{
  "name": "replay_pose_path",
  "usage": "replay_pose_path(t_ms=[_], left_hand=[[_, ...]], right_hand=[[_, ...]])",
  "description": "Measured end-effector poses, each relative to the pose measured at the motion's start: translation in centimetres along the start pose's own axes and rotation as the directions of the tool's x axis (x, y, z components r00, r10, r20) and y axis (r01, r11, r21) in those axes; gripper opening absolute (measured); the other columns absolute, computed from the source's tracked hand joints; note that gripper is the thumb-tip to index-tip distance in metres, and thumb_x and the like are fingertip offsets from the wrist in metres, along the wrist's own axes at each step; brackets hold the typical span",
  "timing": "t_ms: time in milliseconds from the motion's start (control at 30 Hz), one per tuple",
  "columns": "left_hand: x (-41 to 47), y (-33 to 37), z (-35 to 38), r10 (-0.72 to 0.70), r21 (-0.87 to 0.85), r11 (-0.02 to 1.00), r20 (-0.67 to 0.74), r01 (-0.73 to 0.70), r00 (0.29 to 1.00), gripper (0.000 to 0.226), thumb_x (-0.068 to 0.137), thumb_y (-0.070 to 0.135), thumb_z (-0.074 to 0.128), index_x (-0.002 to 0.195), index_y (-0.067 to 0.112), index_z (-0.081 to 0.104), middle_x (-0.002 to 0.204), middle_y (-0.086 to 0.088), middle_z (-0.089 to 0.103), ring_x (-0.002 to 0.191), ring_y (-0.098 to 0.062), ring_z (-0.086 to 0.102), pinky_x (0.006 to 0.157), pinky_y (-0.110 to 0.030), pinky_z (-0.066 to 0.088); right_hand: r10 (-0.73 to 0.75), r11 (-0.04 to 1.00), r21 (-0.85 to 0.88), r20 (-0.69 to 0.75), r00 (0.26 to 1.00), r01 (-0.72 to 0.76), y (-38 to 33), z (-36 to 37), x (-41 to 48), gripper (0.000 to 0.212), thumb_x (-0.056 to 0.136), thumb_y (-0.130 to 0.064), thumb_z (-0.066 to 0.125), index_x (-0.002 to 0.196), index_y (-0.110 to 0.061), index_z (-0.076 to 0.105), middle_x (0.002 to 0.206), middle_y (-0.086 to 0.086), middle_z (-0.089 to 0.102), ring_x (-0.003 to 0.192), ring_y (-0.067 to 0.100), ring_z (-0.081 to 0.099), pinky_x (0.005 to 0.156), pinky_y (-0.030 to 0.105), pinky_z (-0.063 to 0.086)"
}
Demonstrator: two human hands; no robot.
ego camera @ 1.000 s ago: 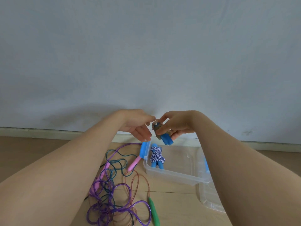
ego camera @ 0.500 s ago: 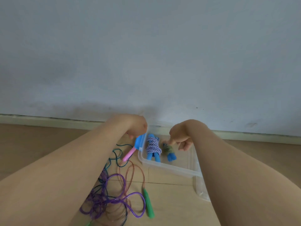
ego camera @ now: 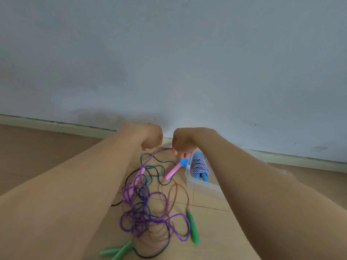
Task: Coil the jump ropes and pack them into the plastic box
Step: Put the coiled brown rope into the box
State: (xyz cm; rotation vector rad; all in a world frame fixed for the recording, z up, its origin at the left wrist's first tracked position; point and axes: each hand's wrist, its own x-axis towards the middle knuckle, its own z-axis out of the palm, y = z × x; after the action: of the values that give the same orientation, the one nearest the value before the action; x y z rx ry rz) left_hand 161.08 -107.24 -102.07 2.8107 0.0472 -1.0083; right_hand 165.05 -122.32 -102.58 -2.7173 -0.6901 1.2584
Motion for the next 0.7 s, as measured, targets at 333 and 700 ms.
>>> replay_pose_path(t_ms=[333,700], left_hand=[[-0.6,-8.8,1.6,-0.040,-0.076,0.997,-0.074,0.034,0.996,0.034,0.094,0.011,0.045,0.112,0.023,0.072,0.099,-0.004,0.075,0.078,-0.022,0.078,0.087,-0.039,0.062],[0.1,-12.6,2.7,-0.083,-0.075,0.994,-0.053,0.079,0.995,0.037,0.075,0.018,0.044,0.097,0.029,0.072,0.089,0.002,0.077,0.075,-0.021,0.077,0.088,-0.043,0.062]], right_hand=[[-0.232,0.796,-0.595,-0.128,0.964,0.112,-8.1,5.3,4.7,0.010,0.094,0.000,0.056,0.097,-0.009,0.057,0.099,0.008,0.055,0.085,0.031,0.057,0.070,0.035,0.042],[-0.367,0.733,-0.587,0.085,0.926,0.344,-8.5,15.8,12.0,0.048,0.092,-0.003,0.062,0.135,-0.018,0.046,0.121,0.009,0.059,0.104,0.036,0.067,0.071,0.048,0.057]])
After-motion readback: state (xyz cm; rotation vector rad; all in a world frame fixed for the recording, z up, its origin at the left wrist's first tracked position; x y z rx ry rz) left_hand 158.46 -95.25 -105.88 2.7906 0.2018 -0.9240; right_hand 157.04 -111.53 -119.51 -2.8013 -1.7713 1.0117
